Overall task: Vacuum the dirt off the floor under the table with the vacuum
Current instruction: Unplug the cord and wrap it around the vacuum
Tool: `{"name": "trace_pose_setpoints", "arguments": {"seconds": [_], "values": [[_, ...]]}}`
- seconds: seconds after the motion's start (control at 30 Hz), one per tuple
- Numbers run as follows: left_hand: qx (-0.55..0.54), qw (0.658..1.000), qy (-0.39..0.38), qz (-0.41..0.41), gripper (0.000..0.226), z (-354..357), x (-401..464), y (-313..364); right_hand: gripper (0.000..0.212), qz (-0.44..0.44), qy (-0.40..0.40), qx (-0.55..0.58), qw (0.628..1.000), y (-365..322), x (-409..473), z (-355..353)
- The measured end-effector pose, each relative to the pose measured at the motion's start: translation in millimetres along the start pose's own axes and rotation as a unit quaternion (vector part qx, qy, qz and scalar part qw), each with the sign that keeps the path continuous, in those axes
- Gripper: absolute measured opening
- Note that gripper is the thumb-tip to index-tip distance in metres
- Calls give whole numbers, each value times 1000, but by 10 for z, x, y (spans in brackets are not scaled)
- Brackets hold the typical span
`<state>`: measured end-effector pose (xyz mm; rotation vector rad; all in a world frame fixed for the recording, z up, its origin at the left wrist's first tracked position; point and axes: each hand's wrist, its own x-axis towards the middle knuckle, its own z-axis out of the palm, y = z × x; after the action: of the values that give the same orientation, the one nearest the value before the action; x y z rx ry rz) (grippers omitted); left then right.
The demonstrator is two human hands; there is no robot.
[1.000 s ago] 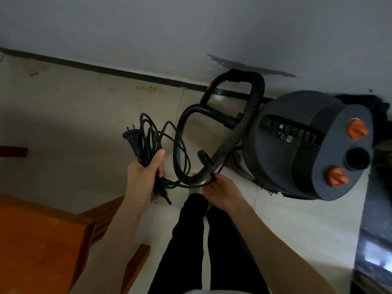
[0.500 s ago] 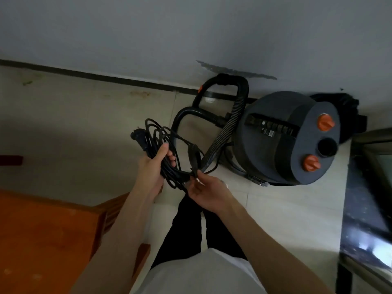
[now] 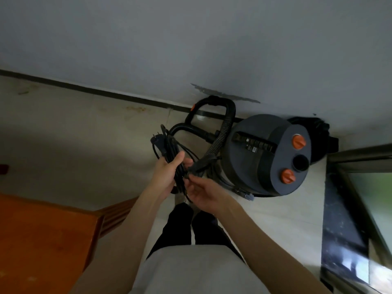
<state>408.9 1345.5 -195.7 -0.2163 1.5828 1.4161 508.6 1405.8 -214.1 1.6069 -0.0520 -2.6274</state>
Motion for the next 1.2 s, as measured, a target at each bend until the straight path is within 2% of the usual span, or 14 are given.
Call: {"name": "trace_pose_setpoints", "arguments": {"seconds": [0.07, 0.1, 0.13, 0.2, 0.23, 0.3, 0.4, 0.47, 0.57, 0.63, 0.77, 0.8, 1.03, 1.2], "values": [[22, 1000, -7, 10, 29, 35, 1, -6, 15, -13, 7, -77, 997, -51, -73, -8], [28, 999, -8, 13, 28, 50, 5, -9, 16, -38, 27, -163, 985, -80, -106, -18], [29, 999, -9, 13, 26, 73, 7, -7, 17, -78, 63, -277, 956, -111, -137, -30], [48, 999, -11, 20, 20, 109, 20, -11, 15, -181, 133, -448, 865, -177, -203, -55], [66, 997, -14, 27, 22, 131, 21, -8, 12, -221, 136, -471, 843, -209, -244, -56], [80, 996, -24, 31, 30, 167, 14, -1, 12, -268, 97, -448, 847, -251, -322, -52], [78, 996, -34, 28, 33, 209, 18, 4, 24, -302, 78, -409, 857, -305, -436, -5], [71, 996, -45, 22, 32, 228, 28, 7, 20, -315, 90, -407, 852, -361, -473, 29], [78, 994, -77, 22, 28, 266, 45, 34, 21, -346, 124, -455, 811, -452, -518, 79], [109, 990, -90, 19, 26, 281, 91, 67, 23, -359, 150, -460, 798, -531, -574, 94], [153, 977, -151, 6, 28, 366, 175, 117, 11, -331, 138, -329, 873, -733, -680, 87], [158, 973, -168, 3, 27, 401, 174, 116, 11, -322, 142, -312, 883, -779, -693, 72], [111, 955, -274, 3, 15, 502, 186, 165, 14, -314, 119, -223, 915, -961, -750, -44], [102, 958, -266, 18, 16, 540, 137, 148, 10, -302, 106, -165, 933, -940, -741, -101]]}}
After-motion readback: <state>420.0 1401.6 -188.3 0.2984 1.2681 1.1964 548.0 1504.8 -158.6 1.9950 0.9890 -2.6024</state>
